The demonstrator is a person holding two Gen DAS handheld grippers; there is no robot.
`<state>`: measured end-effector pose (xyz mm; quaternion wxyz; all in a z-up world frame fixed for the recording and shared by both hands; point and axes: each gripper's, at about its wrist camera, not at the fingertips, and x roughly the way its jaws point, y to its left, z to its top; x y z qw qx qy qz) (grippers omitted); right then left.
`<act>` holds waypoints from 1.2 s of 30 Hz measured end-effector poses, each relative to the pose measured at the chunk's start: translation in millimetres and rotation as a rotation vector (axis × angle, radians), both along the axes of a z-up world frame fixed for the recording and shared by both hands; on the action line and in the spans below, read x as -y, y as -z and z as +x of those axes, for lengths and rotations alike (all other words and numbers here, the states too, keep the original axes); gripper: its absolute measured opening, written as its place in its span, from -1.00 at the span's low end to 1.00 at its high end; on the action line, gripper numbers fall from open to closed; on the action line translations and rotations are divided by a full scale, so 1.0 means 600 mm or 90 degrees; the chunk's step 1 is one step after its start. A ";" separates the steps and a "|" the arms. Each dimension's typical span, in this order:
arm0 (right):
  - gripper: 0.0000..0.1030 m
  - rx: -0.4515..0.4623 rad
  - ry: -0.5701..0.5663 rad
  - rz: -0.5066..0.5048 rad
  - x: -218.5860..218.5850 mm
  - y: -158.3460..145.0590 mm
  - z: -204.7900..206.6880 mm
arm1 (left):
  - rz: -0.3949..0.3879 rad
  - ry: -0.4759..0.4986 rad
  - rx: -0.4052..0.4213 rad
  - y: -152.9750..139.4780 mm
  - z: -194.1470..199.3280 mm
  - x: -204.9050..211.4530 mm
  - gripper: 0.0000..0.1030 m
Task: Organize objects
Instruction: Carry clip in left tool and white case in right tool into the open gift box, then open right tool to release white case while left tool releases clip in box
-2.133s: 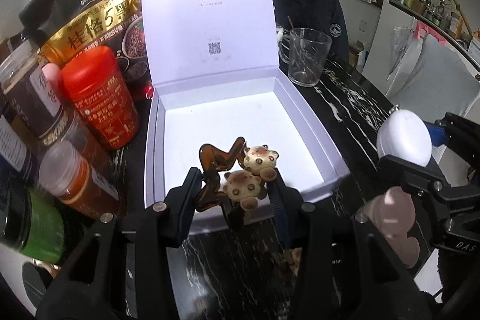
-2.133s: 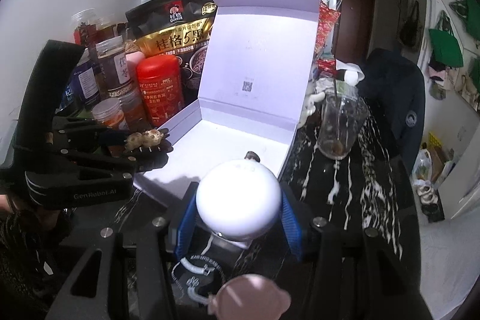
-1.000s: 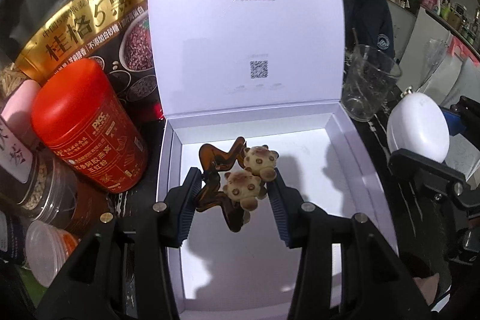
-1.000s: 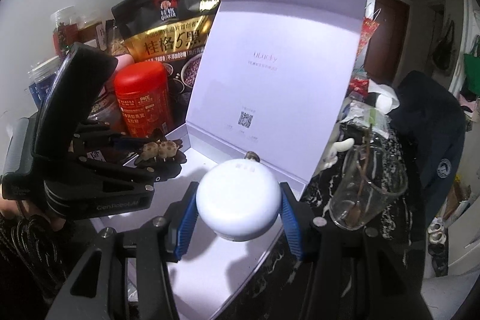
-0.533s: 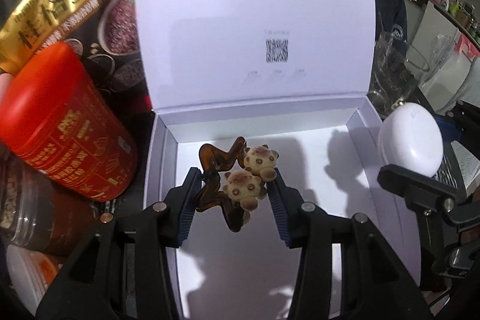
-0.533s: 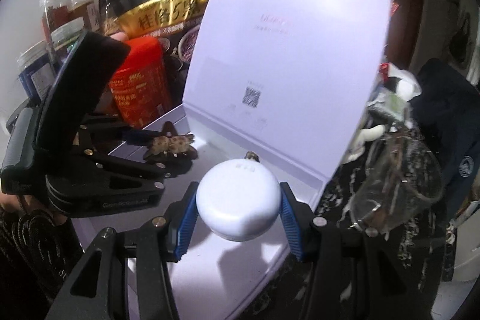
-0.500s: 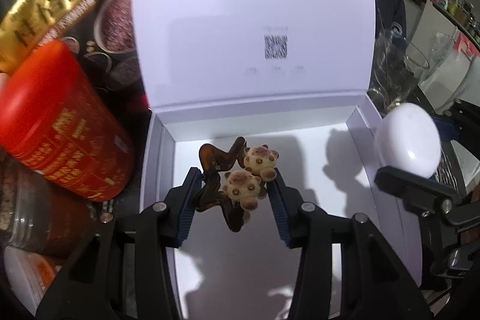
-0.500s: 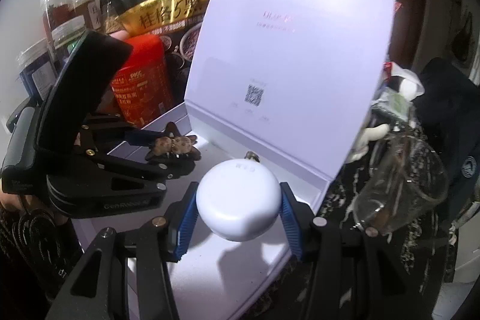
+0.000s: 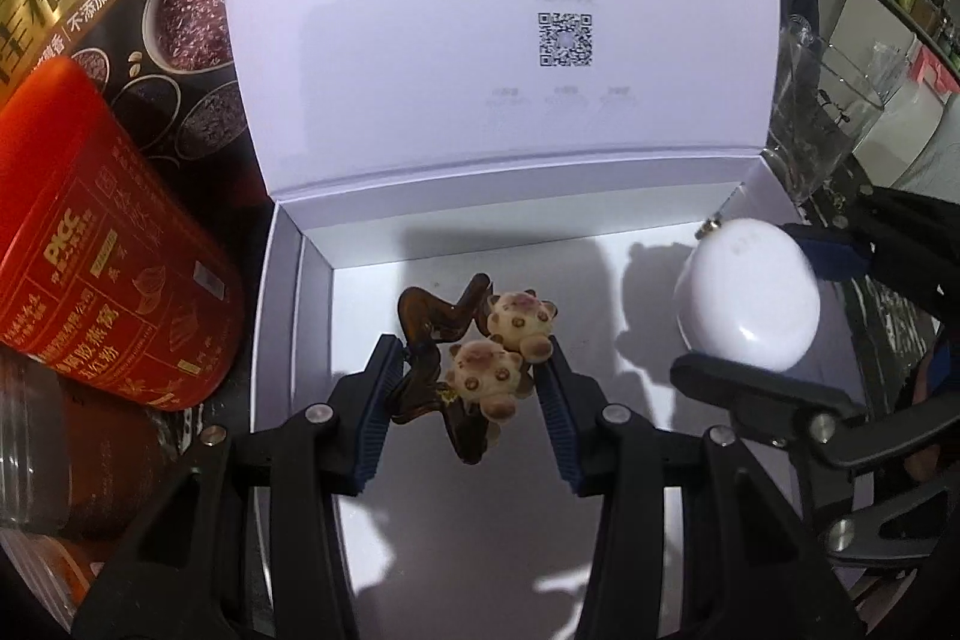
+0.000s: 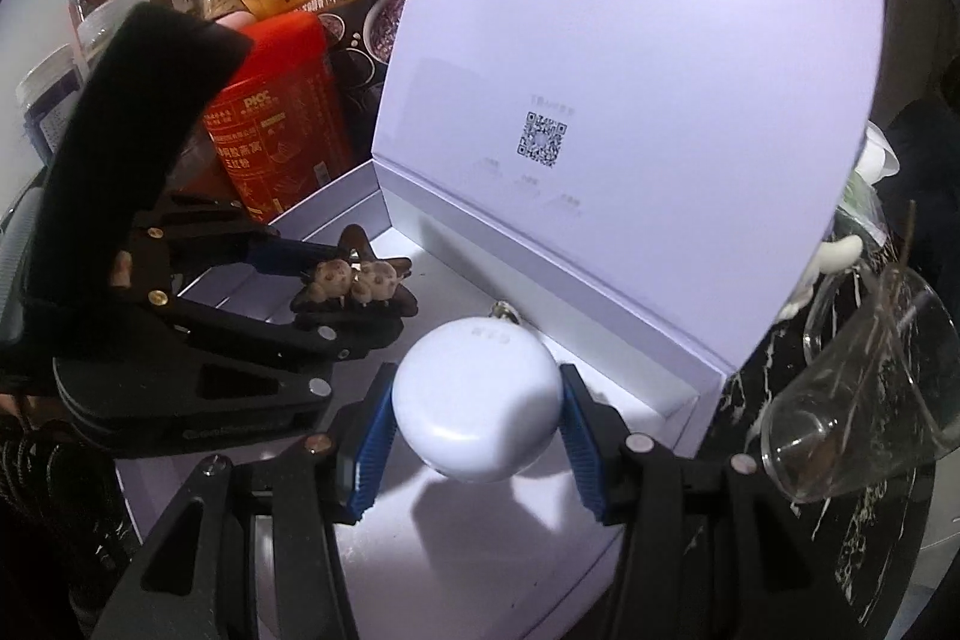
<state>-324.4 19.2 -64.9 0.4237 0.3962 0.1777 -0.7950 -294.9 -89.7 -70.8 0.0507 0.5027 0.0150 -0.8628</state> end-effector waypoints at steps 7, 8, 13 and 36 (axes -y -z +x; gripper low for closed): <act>0.02 0.027 -0.001 0.015 0.014 0.014 -0.010 | 0.006 -0.016 0.035 0.019 -0.017 0.012 -0.16; 0.02 0.029 0.001 0.019 0.016 0.017 -0.011 | 0.002 -0.014 0.034 0.019 -0.018 0.011 -0.16; 0.02 0.037 0.011 0.034 0.020 0.025 -0.016 | 0.000 -0.011 0.044 0.024 -0.027 0.006 -0.16; 0.21 0.037 0.032 0.050 0.016 0.036 -0.012 | -0.006 -0.004 0.045 0.038 -0.046 -0.010 -0.15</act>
